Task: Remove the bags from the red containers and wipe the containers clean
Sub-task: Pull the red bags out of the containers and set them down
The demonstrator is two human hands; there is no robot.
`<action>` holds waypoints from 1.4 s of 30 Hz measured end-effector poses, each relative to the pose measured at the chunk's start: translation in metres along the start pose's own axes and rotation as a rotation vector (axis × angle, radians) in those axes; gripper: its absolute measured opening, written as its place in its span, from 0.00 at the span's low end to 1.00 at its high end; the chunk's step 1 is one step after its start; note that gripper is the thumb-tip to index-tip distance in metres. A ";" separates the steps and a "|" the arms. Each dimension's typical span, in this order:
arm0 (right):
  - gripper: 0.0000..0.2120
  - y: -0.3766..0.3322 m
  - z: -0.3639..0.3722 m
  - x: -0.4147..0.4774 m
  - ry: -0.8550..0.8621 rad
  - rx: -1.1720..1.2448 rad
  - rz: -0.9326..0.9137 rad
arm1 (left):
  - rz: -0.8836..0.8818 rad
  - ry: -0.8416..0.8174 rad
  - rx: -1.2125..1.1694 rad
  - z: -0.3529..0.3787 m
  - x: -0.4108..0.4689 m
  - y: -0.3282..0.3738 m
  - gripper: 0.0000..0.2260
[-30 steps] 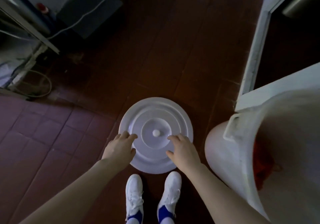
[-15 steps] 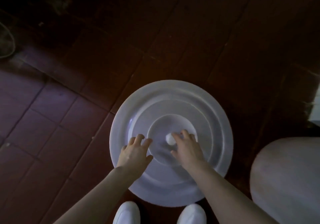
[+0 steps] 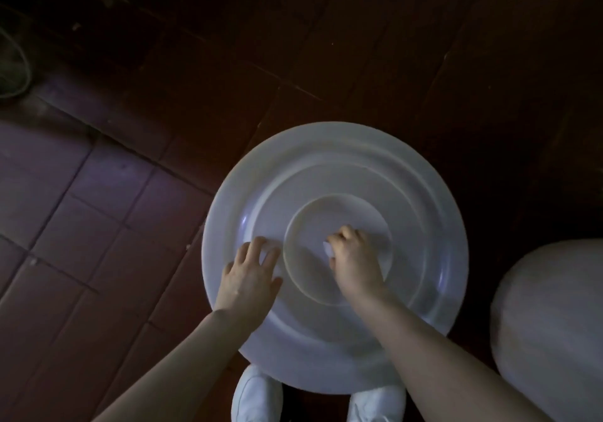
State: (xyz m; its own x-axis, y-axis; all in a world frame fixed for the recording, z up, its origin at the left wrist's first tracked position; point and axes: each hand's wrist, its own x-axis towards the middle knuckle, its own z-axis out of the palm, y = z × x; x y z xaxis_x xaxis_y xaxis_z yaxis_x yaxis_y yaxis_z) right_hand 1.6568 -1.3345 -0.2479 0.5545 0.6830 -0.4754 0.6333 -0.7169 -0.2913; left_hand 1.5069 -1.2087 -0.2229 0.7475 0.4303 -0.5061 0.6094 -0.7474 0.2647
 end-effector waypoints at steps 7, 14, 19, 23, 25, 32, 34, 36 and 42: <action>0.11 -0.062 -0.145 -0.065 0.047 0.076 -0.101 | -0.048 0.200 0.032 -0.148 -0.066 0.034 0.23; 0.14 -0.121 -0.320 -0.143 0.204 0.209 -0.120 | 0.047 0.445 0.119 -0.323 -0.142 0.068 0.21; 0.16 -0.131 -0.401 -0.209 0.325 0.272 -0.070 | 0.154 0.475 0.123 -0.406 -0.190 0.111 0.21; 0.11 -0.099 -0.443 -0.269 0.446 0.246 -0.017 | 0.316 0.473 0.114 -0.430 -0.219 0.161 0.22; 0.10 -0.072 -0.454 -0.299 0.478 0.222 0.032 | 0.407 0.459 0.112 -0.426 -0.228 0.191 0.23; 0.11 0.057 -0.469 -0.400 0.498 0.166 0.202 | 0.640 0.290 0.117 -0.376 -0.247 0.319 0.23; 0.12 0.096 -0.471 -0.425 0.484 0.166 0.241 | 0.680 0.217 0.123 -0.364 -0.250 0.359 0.19; 0.14 0.133 -0.471 -0.446 0.470 0.169 0.280 | 0.699 0.126 0.131 -0.350 -0.250 0.396 0.24; 0.15 0.224 -0.451 -0.478 0.431 0.216 0.399 | 0.751 -0.007 0.256 -0.311 -0.240 0.490 0.26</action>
State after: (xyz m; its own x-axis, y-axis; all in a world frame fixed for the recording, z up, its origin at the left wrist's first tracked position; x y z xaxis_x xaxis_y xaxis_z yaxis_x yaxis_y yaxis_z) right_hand 1.7768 -1.7587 0.2889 0.9221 0.3197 -0.2179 0.2341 -0.9095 -0.3436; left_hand 1.7084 -1.5208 0.2842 0.9324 -0.2378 -0.2721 -0.1378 -0.9301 0.3405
